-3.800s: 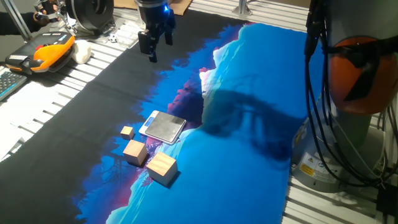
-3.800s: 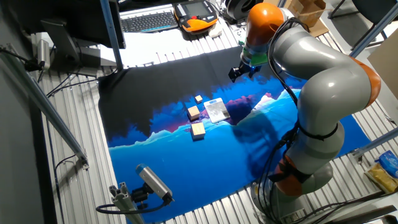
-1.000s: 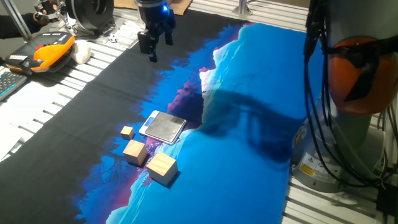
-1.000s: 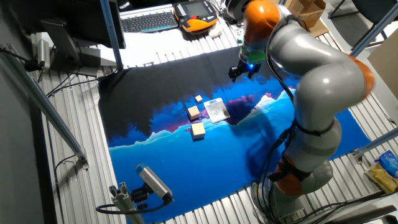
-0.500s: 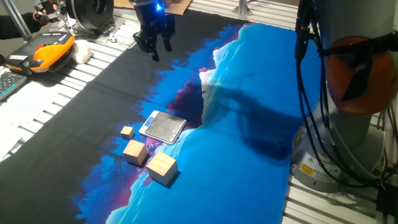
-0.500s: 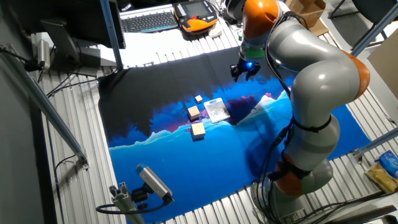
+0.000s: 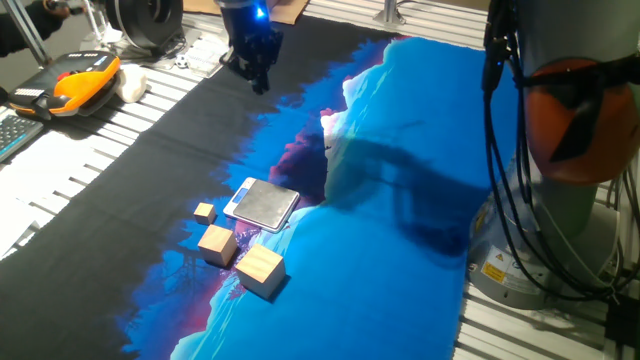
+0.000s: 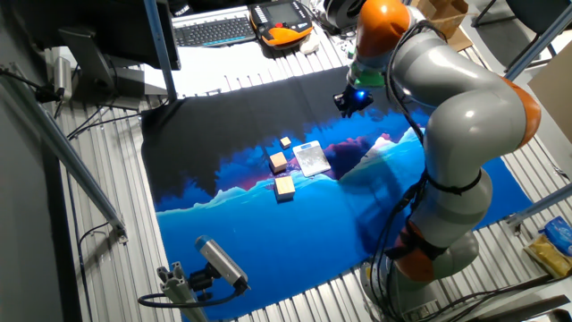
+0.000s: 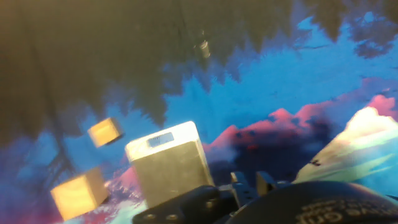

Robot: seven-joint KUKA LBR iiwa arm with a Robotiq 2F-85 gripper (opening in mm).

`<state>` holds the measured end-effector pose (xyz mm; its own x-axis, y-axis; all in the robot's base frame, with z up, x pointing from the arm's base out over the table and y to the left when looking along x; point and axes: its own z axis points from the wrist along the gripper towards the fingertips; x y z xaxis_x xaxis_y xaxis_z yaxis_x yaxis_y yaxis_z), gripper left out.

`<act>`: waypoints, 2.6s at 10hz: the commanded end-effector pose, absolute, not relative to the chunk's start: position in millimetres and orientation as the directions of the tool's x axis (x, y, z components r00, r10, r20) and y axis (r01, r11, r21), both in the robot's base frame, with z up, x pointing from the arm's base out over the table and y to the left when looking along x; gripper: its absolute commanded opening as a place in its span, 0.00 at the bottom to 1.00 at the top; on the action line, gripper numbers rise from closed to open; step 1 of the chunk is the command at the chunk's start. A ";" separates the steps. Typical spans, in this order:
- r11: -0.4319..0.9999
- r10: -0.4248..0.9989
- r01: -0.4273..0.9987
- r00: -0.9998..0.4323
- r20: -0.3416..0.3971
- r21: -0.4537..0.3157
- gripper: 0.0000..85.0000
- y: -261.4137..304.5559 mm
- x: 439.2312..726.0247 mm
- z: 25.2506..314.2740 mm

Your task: Place the block on the scale

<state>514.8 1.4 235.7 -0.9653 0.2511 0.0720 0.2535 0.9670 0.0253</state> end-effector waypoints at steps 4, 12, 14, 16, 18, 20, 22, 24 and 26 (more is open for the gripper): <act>0.978 0.189 0.197 -0.974 0.124 0.063 0.00 0.7 514.9 235.7; 0.976 0.220 0.220 -0.974 0.062 -0.003 0.00 0.7 514.9 235.7; 0.974 0.227 0.226 -0.971 0.075 -0.021 0.00 7.7 517.4 239.7; 0.971 0.240 0.237 -0.965 0.103 -0.039 0.00 41.8 523.1 249.1; 0.963 0.270 0.266 -0.955 0.121 -0.050 0.00 83.9 523.7 253.0; 0.955 0.295 0.289 -0.948 0.120 -0.063 0.00 122.4 514.3 240.3; 0.944 0.328 0.328 -0.933 0.150 -0.025 0.00 157.1 502.2 223.0; 0.939 0.341 0.342 -0.925 0.169 -0.027 0.00 183.9 495.2 217.4; 0.940 0.340 0.342 -0.927 0.160 -0.020 0.00 187.8 494.0 218.3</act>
<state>493.9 134.4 218.1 -0.9276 0.3368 0.1614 0.3388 0.9407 -0.0155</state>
